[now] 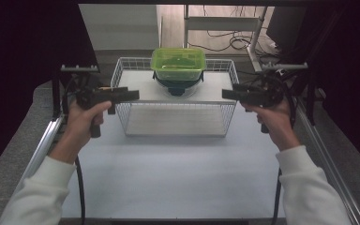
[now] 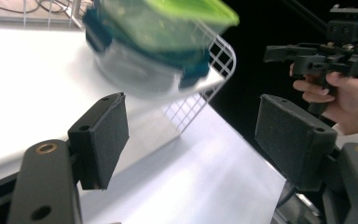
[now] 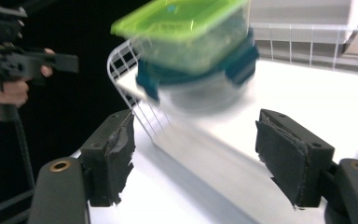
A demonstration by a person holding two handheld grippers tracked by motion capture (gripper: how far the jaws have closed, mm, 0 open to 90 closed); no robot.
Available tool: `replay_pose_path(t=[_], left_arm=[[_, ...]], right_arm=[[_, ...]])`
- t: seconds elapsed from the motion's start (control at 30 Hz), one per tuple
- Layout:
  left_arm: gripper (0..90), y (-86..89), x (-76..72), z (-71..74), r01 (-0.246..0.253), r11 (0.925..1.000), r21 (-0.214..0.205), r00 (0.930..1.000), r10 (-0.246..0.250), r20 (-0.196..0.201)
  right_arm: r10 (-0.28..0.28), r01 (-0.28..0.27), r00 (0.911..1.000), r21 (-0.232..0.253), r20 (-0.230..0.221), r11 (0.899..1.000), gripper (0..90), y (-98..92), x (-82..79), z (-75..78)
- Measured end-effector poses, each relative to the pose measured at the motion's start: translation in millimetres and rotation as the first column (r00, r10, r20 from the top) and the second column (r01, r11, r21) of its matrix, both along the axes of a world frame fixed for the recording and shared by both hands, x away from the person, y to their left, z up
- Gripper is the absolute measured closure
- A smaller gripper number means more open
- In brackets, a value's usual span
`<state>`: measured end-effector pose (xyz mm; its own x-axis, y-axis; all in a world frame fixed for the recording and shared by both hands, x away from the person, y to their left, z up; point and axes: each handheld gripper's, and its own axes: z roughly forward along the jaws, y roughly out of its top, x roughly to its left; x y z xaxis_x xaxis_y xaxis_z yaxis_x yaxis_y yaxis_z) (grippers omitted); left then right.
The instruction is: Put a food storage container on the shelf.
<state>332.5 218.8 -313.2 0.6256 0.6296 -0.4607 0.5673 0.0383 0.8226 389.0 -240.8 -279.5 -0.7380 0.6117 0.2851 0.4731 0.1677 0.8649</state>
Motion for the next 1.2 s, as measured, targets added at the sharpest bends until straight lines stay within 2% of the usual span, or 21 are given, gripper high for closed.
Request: replay_pose_path(t=[0.07,0.1,0.13,0.23,0.3,0.33,0.37,0.43,0.47,0.5,0.57,0.6,0.63,0.67,0.77,0.83,1.07,1.1,1.17,1.2], left_arm=[[25.3,0.5,-12.6,-11.6,-0.002,1.0000,0.008,1.0000,0.002,0.005],[25.6,0.3,-20.2,-18.6,-0.010,0.9998,0.020,0.9999,0.010,0.011],[25.6,-0.3,-27.4,-26.3,-0.016,0.9990,0.042,0.9997,0.015,0.020],[25.6,-3.9,-51.2,-55.7,-0.036,0.9927,0.115,0.9986,0.031,0.043],[25.8,-6.4,-61.0,-77.2,-0.039,0.9899,0.137,0.9990,0.035,0.027],[25.9,-7.5,-62.8,-82.0,-0.042,0.9884,0.146,0.9990,0.039,0.023],[25.9,-11.1,-66.7,-94.2,-0.044,0.9862,0.160,0.9990,0.044,0.005],[25.6,-17.4,-70.7,-112.0,-0.022,0.9861,0.165,0.9990,0.028,-0.035],[25.6,-20.6,-73.0,-121.1,-0.017,0.9846,0.174,0.9986,0.025,-0.047],[25.8,-24.0,-75.9,-132.0,-0.027,0.9852,0.169,0.9976,0.037,-0.059],[26.2,-29.4,-76.9,-146.6,0.009,0.9829,0.184,0.9941,0.011,-0.108],[26.0,-31.5,-78.4,-151.9,0.003,0.9818,0.190,0.9934,0.019,-0.113],[26.3,-34.6,-79.8,-160.5,0.015,0.9787,0.205,0.9912,0.013,-0.132],[26.3,-34.6,-79.8,-160.5,0.015,0.9787,0.205,0.9912,0.013,-0.132],[26.3,-38.5,-76.6,-166.3,0.009,0.9721,0.234,0.9904,0.024,-0.137],[26.2,-38.6,-74.6,-164.5,-0.004,0.9722,0.234,0.9919,0.033,-0.123],[25.2,-28.7,-74.7,-164.0,-0.062,0.9709,0.231,0.9905,0.088,-0.106],[25.2,-27.8,-74.5,-164.5,-0.068,0.9684,0.240,0.9906,0.094,-0.100],[25.0,-27.3,-73.8,-166.2,-0.083,0.9596,0.269,0.9901,0.110,-0.087],[24.8,-26.9,-73.2,-167.2,-0.088,0.9579,0.273,0.9894,0.116,-0.087]], right_arm=[[0.007,-0.006,0.9995,-0.027,0.030,1.000,26.4,-4.2,-17.4,-10.2],[0.006,-0.002,0.9982,-0.060,0.060,0.998,25.2,-7.6,-34.9,-22.6],[0.006,-0.002,0.9982,-0.060,0.060,0.998,25.2,-7.6,-34.9,-22.6],[0.009,-0.002,0.9966,-0.087,0.082,0.996,23.6,-14.4,-59.8,-46.3],[0.011,-0.004,0.9975,-0.097,0.070,0.995,22.9,-20.6,-74.2,-67.8],[0.006,0.000,0.9983,-0.106,0.058,0.994,22.9,-23.7,-80.2,-80.4],[0.006,-0.001,0.9987,-0.116,0.051,0.993,22.6,-24.9,-81.9,-85.2],[-0.002,0.007,0.9996,-0.145,0.030,0.989,21.9,-33.7,-91.0,-110.7],[-0.002,0.007,0.9996,-0.145,0.030,0.989,21.9,-33.7,-91.0,-110.7],[-0.011,0.013,0.9999,-0.146,0.013,0.989,21.9,-37.6,-93.0,-117.7],[-0.035,0.032,0.9991,-0.134,-0.023,0.990,21.5,-44.5,-95.9,-134.9],[-0.042,0.036,0.9984,-0.146,-0.038,0.989,20.9,-45.8,-96.5,-142.9],[-0.052,0.041,0.9968,-0.168,-0.060,0.985,20.7,-46.3,-98.4,-158.1],[-0.052,0.041,0.9968,-0.168,-0.060,0.985,20.7,-46.3,-98.4,-158.1],[-0.043,0.024,0.9943,-0.196,-0.098,0.980,20.1,-43.7,-98.8,-171.8],[-0.045,0.024,0.9945,-0.216,-0.095,0.976,19.8,-41.3,-97.9,-173.6],[-0.058,0.041,0.9953,-0.204,-0.078,0.978,17.6,-39.6,-98.8,-175.0],[-0.061,0.044,0.9952,-0.205,-0.077,0.978,16.1,-39.6,-98.6,-175.5],[-0.084,0.073,0.9955,-0.216,-0.044,0.974,13.0,-39.1,-98.0,-177.3],[-0.092,0.082,0.9951,-0.218,-0.037,0.972,12.2,-39.4,-97.7,-177.8]])
